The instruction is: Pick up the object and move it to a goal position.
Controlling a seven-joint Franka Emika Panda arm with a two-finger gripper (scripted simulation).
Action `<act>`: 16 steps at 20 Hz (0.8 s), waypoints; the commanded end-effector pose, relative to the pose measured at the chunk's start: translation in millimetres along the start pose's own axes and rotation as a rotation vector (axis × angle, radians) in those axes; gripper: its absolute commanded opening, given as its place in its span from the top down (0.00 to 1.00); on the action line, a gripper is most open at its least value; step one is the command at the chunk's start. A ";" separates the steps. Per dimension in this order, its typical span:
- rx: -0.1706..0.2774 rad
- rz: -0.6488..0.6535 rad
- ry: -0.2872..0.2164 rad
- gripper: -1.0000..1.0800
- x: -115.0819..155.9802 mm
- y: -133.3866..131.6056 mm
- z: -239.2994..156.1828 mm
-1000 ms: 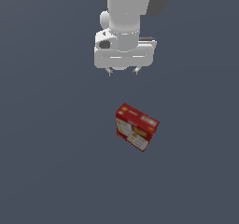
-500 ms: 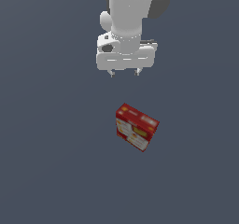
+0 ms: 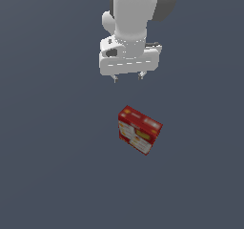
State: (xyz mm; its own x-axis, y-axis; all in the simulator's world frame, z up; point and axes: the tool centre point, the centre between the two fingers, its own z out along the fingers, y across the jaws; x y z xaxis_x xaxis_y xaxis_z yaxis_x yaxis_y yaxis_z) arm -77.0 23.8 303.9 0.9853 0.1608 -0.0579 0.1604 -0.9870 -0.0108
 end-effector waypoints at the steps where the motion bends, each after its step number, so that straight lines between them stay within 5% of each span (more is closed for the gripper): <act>1: -0.002 -0.037 0.002 0.04 6.6 -0.7 1.5; 16: -0.022 -0.420 0.025 0.04 74.3 -10.6 22.5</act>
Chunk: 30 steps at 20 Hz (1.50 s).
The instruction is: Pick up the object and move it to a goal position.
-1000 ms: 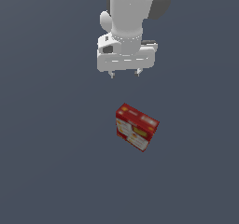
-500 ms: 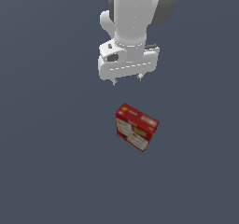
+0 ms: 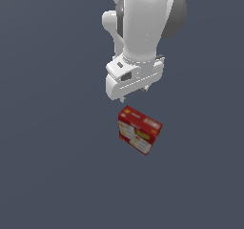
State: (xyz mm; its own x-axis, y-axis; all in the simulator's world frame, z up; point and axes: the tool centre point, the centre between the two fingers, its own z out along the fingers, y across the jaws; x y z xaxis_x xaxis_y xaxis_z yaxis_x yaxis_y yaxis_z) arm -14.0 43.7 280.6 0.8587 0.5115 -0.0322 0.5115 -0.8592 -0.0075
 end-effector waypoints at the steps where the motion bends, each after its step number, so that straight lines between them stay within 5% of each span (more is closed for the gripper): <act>1: -0.003 -0.074 0.005 0.04 12.4 2.4 5.3; 15: -0.013 -0.375 0.026 0.04 61.9 10.3 31.6; 30: -0.014 -0.418 0.030 0.04 68.7 11.1 48.1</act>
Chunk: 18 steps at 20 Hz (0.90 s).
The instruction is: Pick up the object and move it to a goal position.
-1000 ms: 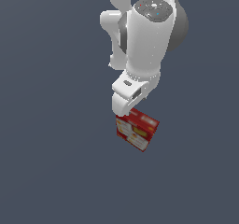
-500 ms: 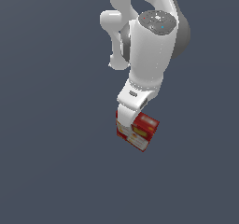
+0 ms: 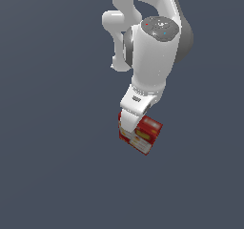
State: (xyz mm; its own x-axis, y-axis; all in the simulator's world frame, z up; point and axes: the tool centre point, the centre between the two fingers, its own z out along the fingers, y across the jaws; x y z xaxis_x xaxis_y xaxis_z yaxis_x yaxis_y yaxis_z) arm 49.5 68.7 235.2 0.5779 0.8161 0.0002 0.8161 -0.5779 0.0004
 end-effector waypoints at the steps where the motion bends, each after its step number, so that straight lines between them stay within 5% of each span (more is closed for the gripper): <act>1: 0.001 -0.001 -0.001 0.04 -0.1 -0.4 9.4; 13: 0.001 -0.004 0.000 0.04 0.4 0.3 43.1; 14: 0.001 -0.004 0.000 1.00 0.4 0.3 43.1; 18: 0.001 -0.004 0.000 1.00 0.4 0.3 43.1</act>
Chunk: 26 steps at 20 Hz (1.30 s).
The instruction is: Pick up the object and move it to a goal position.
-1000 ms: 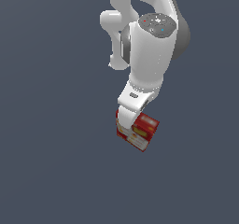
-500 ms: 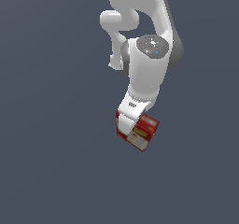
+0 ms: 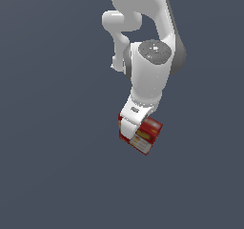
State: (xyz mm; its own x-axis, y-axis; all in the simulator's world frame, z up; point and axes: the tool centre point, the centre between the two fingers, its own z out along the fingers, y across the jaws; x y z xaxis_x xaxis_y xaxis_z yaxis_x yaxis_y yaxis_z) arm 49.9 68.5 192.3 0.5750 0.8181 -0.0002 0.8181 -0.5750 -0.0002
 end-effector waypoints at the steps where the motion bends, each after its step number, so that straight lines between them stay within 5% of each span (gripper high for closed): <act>1: 0.000 0.000 0.000 1.00 0.4 -0.1 0.2; 15: 0.000 0.000 0.000 1.00 -17.7 0.0 -14.1; 26: 0.000 0.000 0.001 1.00 -94.5 0.9 -75.1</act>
State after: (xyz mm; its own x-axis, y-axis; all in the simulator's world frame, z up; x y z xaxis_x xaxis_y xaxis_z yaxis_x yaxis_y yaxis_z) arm 4.1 2.5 255.2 0.5745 0.8185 -0.0008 0.8185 -0.5745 -0.0025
